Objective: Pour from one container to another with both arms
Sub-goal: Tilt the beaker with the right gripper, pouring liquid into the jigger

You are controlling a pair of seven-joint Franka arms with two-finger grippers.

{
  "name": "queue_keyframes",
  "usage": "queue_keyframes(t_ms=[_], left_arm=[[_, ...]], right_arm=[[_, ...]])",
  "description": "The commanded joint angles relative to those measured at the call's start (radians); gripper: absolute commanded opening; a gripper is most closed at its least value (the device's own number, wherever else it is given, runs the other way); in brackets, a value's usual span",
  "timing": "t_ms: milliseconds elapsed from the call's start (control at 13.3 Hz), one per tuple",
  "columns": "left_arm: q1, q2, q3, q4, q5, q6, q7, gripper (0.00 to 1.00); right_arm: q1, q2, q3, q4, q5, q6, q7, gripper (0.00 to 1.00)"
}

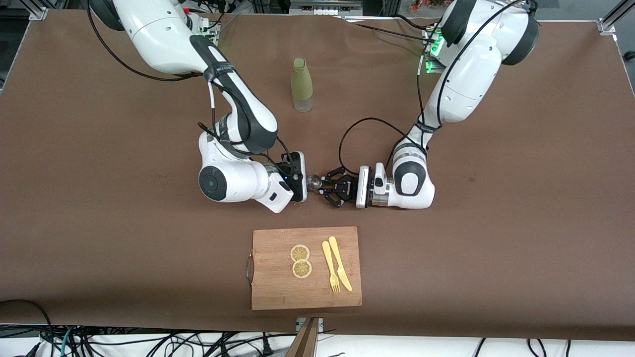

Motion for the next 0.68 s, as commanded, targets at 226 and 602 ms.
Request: queue_keyframes(t_ms=[226, 602], left_arm=[[-0.008, 0.003, 0.0, 0.007, -0.037, 0.005, 0.041, 0.0], [-0.008, 0.003, 0.002, 0.007, -0.037, 0.005, 0.041, 0.0]], right_arm=[[0.018, -0.003, -0.003, 0.007, -0.065, -0.01, 0.024, 0.0], [0.023, -0.003, -0.003, 0.007, -0.074, -0.012, 0.024, 0.0]])
